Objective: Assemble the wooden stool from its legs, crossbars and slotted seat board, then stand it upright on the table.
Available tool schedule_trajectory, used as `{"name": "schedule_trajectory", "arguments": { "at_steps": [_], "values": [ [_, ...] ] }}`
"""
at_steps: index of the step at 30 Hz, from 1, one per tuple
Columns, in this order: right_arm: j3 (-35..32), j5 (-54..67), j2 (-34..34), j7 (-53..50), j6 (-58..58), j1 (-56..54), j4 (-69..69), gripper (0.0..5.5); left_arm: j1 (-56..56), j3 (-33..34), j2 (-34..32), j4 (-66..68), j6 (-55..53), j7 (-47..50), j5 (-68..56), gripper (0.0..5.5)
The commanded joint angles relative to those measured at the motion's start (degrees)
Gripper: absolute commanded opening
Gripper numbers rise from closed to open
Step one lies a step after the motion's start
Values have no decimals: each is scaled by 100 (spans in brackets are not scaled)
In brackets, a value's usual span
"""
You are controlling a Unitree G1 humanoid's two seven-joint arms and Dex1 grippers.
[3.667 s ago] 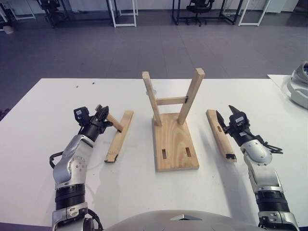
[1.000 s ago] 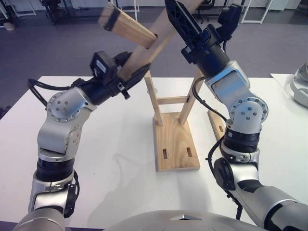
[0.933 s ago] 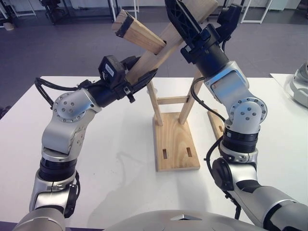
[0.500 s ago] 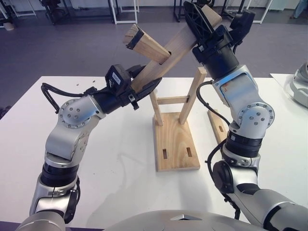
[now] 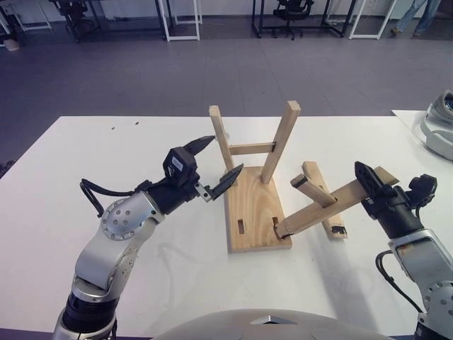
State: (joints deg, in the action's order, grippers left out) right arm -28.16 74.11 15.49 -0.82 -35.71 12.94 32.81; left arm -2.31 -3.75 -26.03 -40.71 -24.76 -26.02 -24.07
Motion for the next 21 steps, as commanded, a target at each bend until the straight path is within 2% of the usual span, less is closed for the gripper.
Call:
{"name": "schedule_trajectory", "arguments": {
  "at_steps": [1,10,21],
  "values": [
    [353,-616,-148,74,219,278,-8,103,43,25,21,93,-11,52,95,509],
    [328,-166,-362,-37,823,65,132,103,93,-19,289,136,16,134,30,509],
    [821,-1251,-207,-227,1012,-29,204,103,34,-46,387,299,66,231,158,509]
  ]
}}
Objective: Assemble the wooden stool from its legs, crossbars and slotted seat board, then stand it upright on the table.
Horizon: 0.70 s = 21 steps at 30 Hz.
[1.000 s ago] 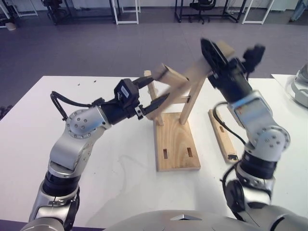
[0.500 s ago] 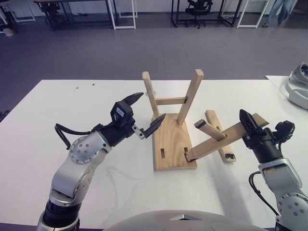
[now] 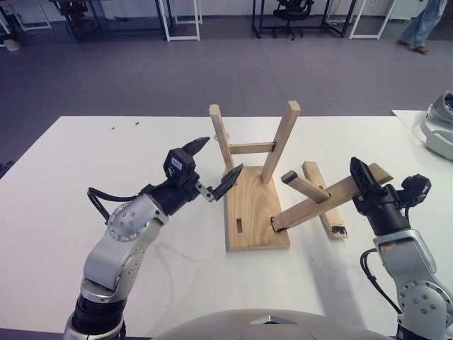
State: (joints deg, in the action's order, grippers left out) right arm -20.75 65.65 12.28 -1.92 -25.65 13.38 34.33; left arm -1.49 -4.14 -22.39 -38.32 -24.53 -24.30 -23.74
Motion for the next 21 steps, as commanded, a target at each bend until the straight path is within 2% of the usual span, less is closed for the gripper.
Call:
{"name": "schedule_trajectory", "arguments": {
  "at_steps": [1,7,10,14,18,21],
  "values": [
    [161,-639,237,-117,-32,-94,111,103,-48,-7,32,65,45,62,138,509],
    [1032,-2549,1166,47,-169,-95,408,105,-14,-13,73,52,39,62,233,509],
    [1234,-2802,1189,106,-131,-195,353,106,-20,-43,92,66,38,65,280,509],
    [1729,-3473,1207,645,199,164,-390,105,-54,-103,95,120,49,43,326,509],
    [1623,-3439,1114,898,500,62,-662,106,-82,-103,77,162,64,14,338,509],
    [1393,-3149,1117,979,557,-484,-454,106,-116,-100,85,214,98,14,377,509]
  ]
}}
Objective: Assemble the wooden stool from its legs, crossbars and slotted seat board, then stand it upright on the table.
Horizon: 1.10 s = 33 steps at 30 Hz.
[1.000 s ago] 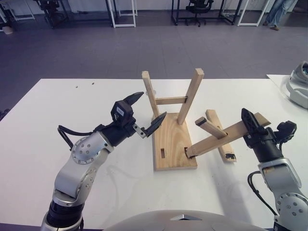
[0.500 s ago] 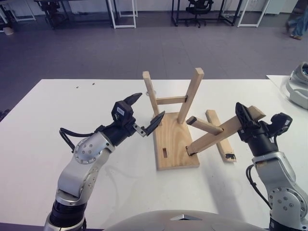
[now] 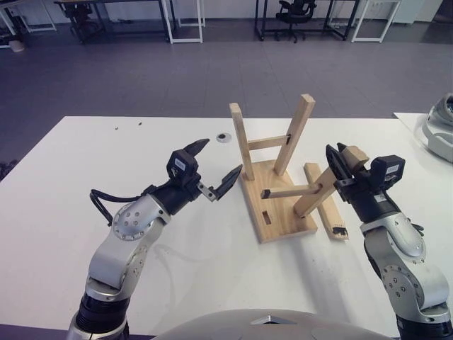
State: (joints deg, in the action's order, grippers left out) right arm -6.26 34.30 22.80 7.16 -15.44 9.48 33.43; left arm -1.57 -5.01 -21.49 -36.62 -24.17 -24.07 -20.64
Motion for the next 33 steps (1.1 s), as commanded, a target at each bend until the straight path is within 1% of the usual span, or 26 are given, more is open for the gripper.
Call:
{"name": "schedule_trajectory", "arguments": {
  "at_steps": [1,3,4,8,10,12,14,15,17,19,21,23,25,29,33],
  "values": [
    [-160,121,79,85,-476,-331,-304,106,-130,-8,3,71,76,-9,86,509],
    [-345,458,117,84,-615,-773,-145,169,-179,0,22,134,115,-4,123,509],
    [-393,549,139,134,-696,-952,-96,178,-232,15,30,200,159,-4,147,509],
    [-543,872,253,279,-933,-1560,-48,256,-392,85,65,447,342,8,238,509],
    [-817,1429,451,437,-1091,-1971,140,283,-420,127,52,552,439,-13,259,509],
    [-1258,2150,668,396,-1210,-2522,144,317,-523,196,56,686,529,-42,245,509],
    [-1776,2810,871,145,-1259,-3135,-193,357,-605,343,126,771,577,-21,134,509],
    [-2037,2954,968,28,-1266,-3367,-560,377,-623,421,164,798,594,6,82,509],
    [-2195,2392,1205,-81,-1259,-3337,-1377,412,-686,507,217,874,647,48,72,509],
    [-2033,1825,1205,-55,-1309,-2843,-1989,412,-730,565,257,918,670,85,74,509],
    [-1599,1291,1072,117,-1376,-2239,-2341,412,-706,613,272,907,650,90,52,509],
    [-887,540,1047,302,-1378,-1675,-2633,412,-713,647,258,931,629,76,54,509],
    [-496,219,848,526,-1399,-1287,-2859,412,-763,672,246,987,608,68,78,509],
    [-174,-78,614,596,-1725,-884,-2942,412,-722,628,234,1019,568,53,143,509],
    [76,-389,678,670,-2165,-762,-2743,412,-666,559,252,1026,573,64,203,509]
  ]
}}
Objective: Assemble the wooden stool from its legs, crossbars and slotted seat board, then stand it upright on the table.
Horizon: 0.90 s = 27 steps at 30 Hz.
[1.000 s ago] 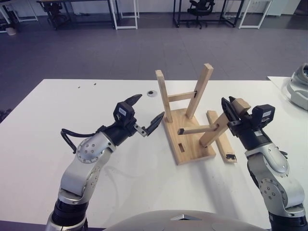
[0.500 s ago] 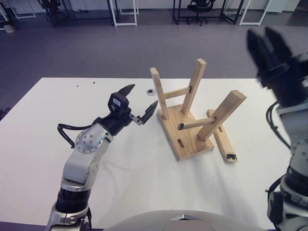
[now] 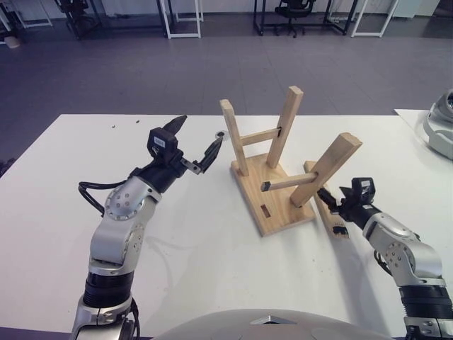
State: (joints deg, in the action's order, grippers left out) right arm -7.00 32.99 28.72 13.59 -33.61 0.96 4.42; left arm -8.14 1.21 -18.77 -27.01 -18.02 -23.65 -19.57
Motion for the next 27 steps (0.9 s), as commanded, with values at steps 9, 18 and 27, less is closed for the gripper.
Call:
{"name": "schedule_trajectory", "arguments": {
  "at_steps": [9,18,27],
  "values": [
    [492,-1070,533,71,-1283,81,504,259,-6,-148,-7,24,-80,123,203,509],
    [-493,-1859,1320,435,1262,-2474,320,208,-2417,646,835,252,-863,570,-1883,528],
    [782,-2106,612,1512,3012,-4118,1300,207,-4765,1587,1563,1847,-1414,1367,-4531,540]
  ]
}}
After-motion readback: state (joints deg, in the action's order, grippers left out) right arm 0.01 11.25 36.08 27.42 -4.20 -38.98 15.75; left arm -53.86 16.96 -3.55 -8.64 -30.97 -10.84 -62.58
